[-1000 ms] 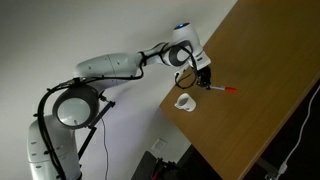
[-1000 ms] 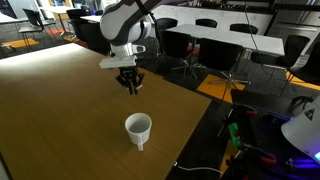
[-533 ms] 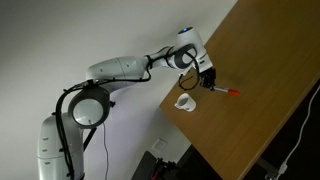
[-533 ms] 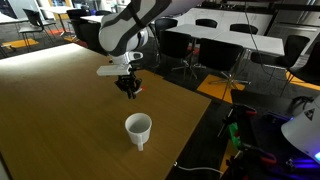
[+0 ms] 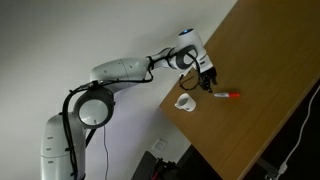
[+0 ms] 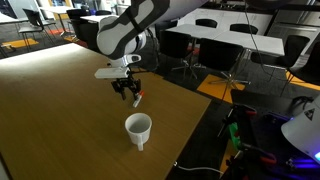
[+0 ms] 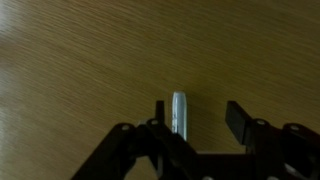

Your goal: Take the marker out of the mug and put it on the table

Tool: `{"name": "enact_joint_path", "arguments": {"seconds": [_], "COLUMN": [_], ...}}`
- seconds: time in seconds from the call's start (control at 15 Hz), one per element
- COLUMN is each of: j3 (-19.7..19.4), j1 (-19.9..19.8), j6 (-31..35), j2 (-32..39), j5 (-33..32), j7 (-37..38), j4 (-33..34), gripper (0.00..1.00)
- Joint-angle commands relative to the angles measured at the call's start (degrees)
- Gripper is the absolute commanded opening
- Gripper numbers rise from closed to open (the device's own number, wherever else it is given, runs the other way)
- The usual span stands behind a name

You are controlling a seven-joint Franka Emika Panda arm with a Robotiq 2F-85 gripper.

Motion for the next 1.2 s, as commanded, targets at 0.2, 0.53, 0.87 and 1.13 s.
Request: {"name": "enact_joint_path", "arguments": {"seconds": [0.2, 0.53, 0.87, 1.13], "j3": [0.6, 0.6, 1.4, 1.3], "j1": [2.4, 3.9, 2.8, 2.8], "j6": [0.9, 1.8, -0.1, -0.1], "j2": [-15.0, -26.7, -23.7, -22.5], "j5": [-3.1, -5.3, -4.8, -4.8], "j7": [-2.3, -1.1, -1.1, -1.2], "j4": [-15.1, -25.5, -20.9, -20.6], "gripper": [1.00, 1.00, 1.00, 1.00]}}
